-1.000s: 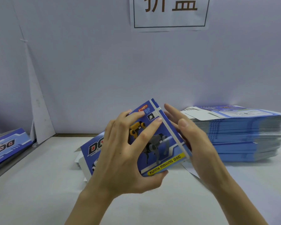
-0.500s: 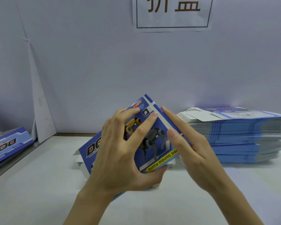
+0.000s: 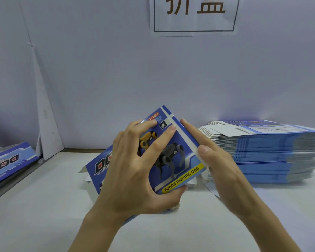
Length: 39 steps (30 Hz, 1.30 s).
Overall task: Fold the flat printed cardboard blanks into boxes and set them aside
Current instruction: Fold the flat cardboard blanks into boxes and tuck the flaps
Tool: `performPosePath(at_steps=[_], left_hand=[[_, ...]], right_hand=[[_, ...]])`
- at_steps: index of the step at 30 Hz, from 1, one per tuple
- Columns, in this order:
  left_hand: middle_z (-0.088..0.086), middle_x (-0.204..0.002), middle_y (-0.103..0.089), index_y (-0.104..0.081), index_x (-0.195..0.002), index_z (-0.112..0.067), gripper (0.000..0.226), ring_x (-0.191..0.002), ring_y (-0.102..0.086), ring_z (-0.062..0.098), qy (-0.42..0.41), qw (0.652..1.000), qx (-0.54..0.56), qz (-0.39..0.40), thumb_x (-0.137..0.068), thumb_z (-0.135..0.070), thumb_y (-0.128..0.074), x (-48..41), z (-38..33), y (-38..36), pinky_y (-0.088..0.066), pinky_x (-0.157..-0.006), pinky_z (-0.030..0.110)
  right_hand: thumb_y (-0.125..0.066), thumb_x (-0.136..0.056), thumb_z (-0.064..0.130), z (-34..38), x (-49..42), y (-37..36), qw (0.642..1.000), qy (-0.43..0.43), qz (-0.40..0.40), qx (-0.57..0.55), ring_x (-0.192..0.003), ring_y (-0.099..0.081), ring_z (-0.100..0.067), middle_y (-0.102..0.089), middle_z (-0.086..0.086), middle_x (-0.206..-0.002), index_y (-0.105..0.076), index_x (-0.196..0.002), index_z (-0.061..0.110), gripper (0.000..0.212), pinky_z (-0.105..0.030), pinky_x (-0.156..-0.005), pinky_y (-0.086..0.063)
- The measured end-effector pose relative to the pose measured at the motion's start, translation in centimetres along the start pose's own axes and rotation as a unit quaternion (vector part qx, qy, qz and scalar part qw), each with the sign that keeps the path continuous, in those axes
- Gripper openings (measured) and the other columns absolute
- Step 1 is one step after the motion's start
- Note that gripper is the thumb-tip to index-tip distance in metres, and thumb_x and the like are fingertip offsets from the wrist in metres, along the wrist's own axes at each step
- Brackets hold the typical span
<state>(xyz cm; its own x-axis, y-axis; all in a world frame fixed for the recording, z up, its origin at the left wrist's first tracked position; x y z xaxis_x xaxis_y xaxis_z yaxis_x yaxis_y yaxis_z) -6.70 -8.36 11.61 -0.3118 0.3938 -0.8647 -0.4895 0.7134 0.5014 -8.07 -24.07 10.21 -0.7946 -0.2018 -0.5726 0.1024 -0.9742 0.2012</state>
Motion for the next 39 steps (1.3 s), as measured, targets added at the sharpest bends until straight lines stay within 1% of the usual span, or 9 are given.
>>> performPosePath(at_steps=[4,12,15,19,22,26,30,34,39], left_hand=[[0.003,-0.139,-0.035,-0.041,-0.14,-0.022,0.086,-0.128,-0.044,0.024,-0.003,1.0,0.002,0.01,-0.068,-0.065,-0.064,0.0,0.2,-0.1,-0.043,-0.099,0.039],[0.003,-0.138,-0.039,-0.05,-0.136,-0.018,0.085,-0.126,-0.046,0.024,0.01,1.0,0.012,0.008,-0.066,-0.063,-0.066,-0.1,0.0,-0.1,-0.045,-0.097,0.042],[0.005,-0.138,-0.038,-0.048,-0.136,-0.018,0.085,-0.125,-0.047,0.025,0.008,1.0,0.009,0.003,-0.066,-0.064,-0.065,-0.2,-0.2,-0.1,-0.043,-0.098,0.041],[0.01,-0.136,-0.043,-0.051,-0.135,-0.015,0.084,-0.124,-0.048,0.027,0.01,1.0,0.009,-0.003,-0.066,-0.061,-0.066,-0.2,-0.2,0.0,-0.045,-0.097,0.043],[0.009,-0.134,-0.044,-0.052,-0.134,-0.014,0.084,-0.122,-0.049,0.027,0.008,1.0,0.015,-0.01,-0.064,-0.058,-0.069,0.0,-0.3,0.0,-0.047,-0.093,0.045],[0.008,-0.133,-0.043,-0.052,-0.134,-0.013,0.085,-0.121,-0.049,0.03,0.007,0.999,0.034,-0.026,-0.063,-0.054,-0.073,0.2,-0.8,-0.4,-0.049,-0.089,0.048],[0.009,-0.133,-0.045,-0.05,-0.136,-0.013,0.086,-0.123,-0.048,0.029,0.011,0.999,0.035,-0.021,-0.064,-0.055,-0.072,0.3,-0.9,-0.7,-0.049,-0.088,0.048],[0.005,-0.136,-0.039,-0.048,-0.137,-0.014,0.085,-0.125,-0.045,0.029,0.02,0.998,0.062,-0.028,-0.066,-0.055,-0.07,0.4,-1.0,-1.0,-0.049,-0.091,0.048],[0.006,-0.141,-0.037,-0.048,-0.137,-0.019,0.085,-0.134,-0.037,0.03,-0.033,0.998,0.051,0.004,-0.065,-0.056,-0.074,0.4,-0.3,-0.9,-0.042,-0.1,0.052]], right_hand=[[-0.034,-0.098,0.022,-0.1,0.0,0.2,0.999,0.003,0.0,0.042,-0.129,-0.049,-0.001,-0.053,0.023,-0.138,-0.044,-0.142,0.037,0.048,-0.009,-0.095,-0.04],[-0.036,-0.1,0.029,-0.2,-0.2,0.0,0.998,-0.001,0.006,0.06,-0.136,-0.042,-0.002,-0.049,0.022,-0.143,-0.042,-0.144,0.036,0.045,-0.013,-0.104,-0.035],[-0.039,-0.098,0.044,0.2,-0.2,-0.3,0.999,0.004,-0.002,0.043,-0.136,-0.041,-0.003,-0.049,0.022,-0.143,-0.042,-0.144,0.042,0.046,-0.021,-0.107,-0.037],[-0.045,-0.097,0.042,0.2,-0.2,-0.8,0.998,0.002,-0.015,0.064,-0.138,-0.041,-0.008,-0.048,0.019,-0.145,-0.043,-0.142,0.044,0.046,-0.041,-0.112,-0.037],[-0.047,-0.092,0.047,0.3,-0.2,-0.7,0.994,0.004,-0.005,0.106,-0.14,-0.039,-0.011,-0.045,0.02,-0.147,-0.042,-0.143,0.045,0.052,-0.047,-0.111,-0.037],[-0.05,-0.091,0.046,0.4,0.0,-0.2,0.991,0.013,-0.001,0.13,-0.139,-0.039,-0.011,-0.045,0.022,-0.144,-0.044,-0.142,0.045,0.051,-0.045,-0.108,-0.042],[-0.053,-0.094,0.034,0.5,0.0,0.1,0.988,0.023,-0.016,0.153,-0.135,-0.042,-0.004,-0.049,0.026,-0.139,-0.049,-0.138,0.04,0.045,-0.034,-0.105,-0.045],[-0.057,-0.09,0.03,0.7,0.1,0.1,0.991,0.009,-0.021,0.131,-0.135,-0.043,-0.01,-0.049,0.02,-0.139,-0.053,-0.137,0.036,0.048,-0.041,-0.102,-0.048],[-0.063,-0.082,0.028,0.6,0.5,-0.8,0.986,0.007,-0.019,0.166,-0.133,-0.042,-0.012,-0.039,0.02,-0.133,-0.035,-0.143,0.049,0.071,-0.039,-0.102,-0.047]])
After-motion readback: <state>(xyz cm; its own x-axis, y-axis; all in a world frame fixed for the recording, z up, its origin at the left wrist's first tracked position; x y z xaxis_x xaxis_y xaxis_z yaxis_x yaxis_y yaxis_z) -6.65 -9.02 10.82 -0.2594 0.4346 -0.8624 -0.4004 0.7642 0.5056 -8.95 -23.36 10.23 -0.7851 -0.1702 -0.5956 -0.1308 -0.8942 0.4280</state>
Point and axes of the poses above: each hand's wrist, its own x-axis away from the middle knuckle, its own y-axis out of the back of the hand, z = x × y, the point moved 5 cm from there along -x, towards the middle knuckle
